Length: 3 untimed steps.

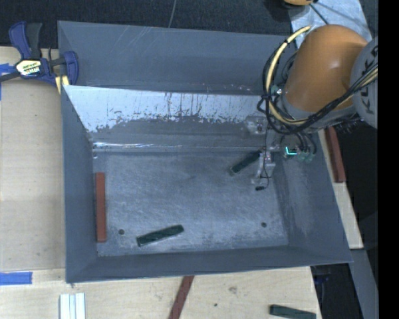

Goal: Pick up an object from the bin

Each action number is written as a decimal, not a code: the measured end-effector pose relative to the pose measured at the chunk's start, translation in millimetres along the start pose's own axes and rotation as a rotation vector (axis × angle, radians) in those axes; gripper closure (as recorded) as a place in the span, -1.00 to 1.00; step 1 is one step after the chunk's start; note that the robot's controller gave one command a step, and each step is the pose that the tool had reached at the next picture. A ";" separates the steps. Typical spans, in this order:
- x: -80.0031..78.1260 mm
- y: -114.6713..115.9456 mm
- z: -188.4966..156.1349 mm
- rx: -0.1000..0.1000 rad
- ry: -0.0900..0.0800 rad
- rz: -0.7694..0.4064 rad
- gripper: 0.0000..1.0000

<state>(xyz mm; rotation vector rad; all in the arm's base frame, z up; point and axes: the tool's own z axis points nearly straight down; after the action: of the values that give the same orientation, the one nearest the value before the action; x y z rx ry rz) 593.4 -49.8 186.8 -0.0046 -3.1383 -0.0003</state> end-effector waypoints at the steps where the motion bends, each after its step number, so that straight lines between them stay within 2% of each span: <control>1: -1.7 0.1 -3.8 0.001 -0.007 -0.001 -1.00; 2: -18.7 -23.0 65.9 0.001 -0.012 0.026 -1.00; 3: -30.9 -59.7 118.9 0.000 -0.002 -0.063 -1.00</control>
Offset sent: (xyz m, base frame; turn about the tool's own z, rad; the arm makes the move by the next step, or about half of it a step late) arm 0.0257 -0.0381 -0.1168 0.0423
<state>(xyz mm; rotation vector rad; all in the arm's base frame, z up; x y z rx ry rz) 623.8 -109.5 67.8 0.0947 -3.1386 0.0003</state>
